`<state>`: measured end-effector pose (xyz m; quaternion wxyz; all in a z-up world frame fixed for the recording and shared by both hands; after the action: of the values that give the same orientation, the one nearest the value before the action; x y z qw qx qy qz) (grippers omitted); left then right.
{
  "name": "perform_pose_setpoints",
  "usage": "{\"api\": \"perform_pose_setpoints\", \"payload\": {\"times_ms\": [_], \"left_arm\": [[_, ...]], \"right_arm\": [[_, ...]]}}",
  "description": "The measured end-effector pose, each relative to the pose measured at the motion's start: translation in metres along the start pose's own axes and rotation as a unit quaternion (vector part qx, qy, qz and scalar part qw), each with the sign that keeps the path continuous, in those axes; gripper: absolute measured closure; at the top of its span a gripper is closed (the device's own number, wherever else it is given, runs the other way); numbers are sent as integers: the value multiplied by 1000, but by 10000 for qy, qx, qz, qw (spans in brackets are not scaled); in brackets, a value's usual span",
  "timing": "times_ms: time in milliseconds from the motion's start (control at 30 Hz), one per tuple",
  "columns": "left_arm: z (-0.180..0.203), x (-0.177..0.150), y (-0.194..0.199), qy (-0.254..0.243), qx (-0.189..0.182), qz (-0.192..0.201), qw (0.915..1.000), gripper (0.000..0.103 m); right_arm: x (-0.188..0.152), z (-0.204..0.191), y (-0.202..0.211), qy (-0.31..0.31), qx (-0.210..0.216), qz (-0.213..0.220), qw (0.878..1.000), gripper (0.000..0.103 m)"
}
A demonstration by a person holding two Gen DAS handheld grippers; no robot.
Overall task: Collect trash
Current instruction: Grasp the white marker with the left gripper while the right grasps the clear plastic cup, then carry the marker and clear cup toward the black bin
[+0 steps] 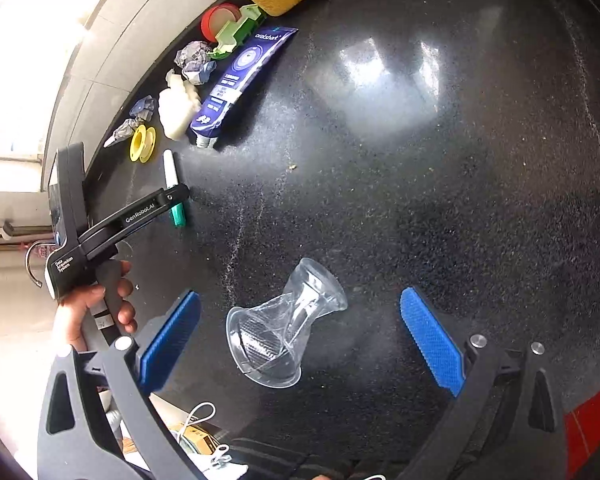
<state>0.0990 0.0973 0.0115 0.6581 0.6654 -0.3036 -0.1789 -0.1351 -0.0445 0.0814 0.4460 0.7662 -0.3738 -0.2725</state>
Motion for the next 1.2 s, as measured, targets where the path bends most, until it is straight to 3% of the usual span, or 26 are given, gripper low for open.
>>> {"api": "perform_pose_setpoints", "payload": {"times_ms": [100, 200, 267, 300, 333, 367, 667, 867, 1033, 1200], "left_arm": [[1, 1, -1, 40, -32, 22, 10000, 21], [-1, 0, 0, 80, -111, 78, 9999, 31], [-8, -4, 6, 60, -107, 156, 9998, 55], [-11, -5, 9, 60, -106, 189, 9997, 69], [-17, -7, 10, 121, -184, 188, 9996, 90], [-25, -8, 10, 307, -367, 153, 9987, 90], [-81, -40, 44, 857, -277, 407, 9951, 90], [-115, -88, 77, 1226, -69, 647, 9903, 90], [-146, -137, 92, 1777, 123, 699, 9815, 91], [-190, -209, 106, 2641, 321, 677, 9616, 90]], "right_arm": [[-6, -11, -7, 37, -192, 17, 9998, 7], [-12, -20, -17, 153, -331, -125, 9993, 28], [-14, -20, -25, 144, -362, -238, 9990, 39], [-14, -20, -30, 133, -377, -290, 9988, 57], [-14, -19, -35, 112, -405, -323, 9986, 78], [-13, -17, -37, 94, -419, -317, 9986, 81], [1, -18, -21, 751, -751, 342, 9938, 82], [17, -26, -9, 1029, -749, 580, 9902, 82], [20, -83, -26, 1610, -599, 464, 9840, 82], [-25, -184, -67, 2865, -415, 23, 9572, 82]]}}
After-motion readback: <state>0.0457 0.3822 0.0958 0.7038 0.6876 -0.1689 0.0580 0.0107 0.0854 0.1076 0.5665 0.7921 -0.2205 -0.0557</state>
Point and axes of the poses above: each gripper's, at about its wrist camera, not at the fingertips, and y roughly against the way its jaws point, z to its right, x to its top, the point moved 2 cm from there along -y, roughly the way its jaws point, and after that the axes turned 9 degrees about -y, right-handed, at the moved point
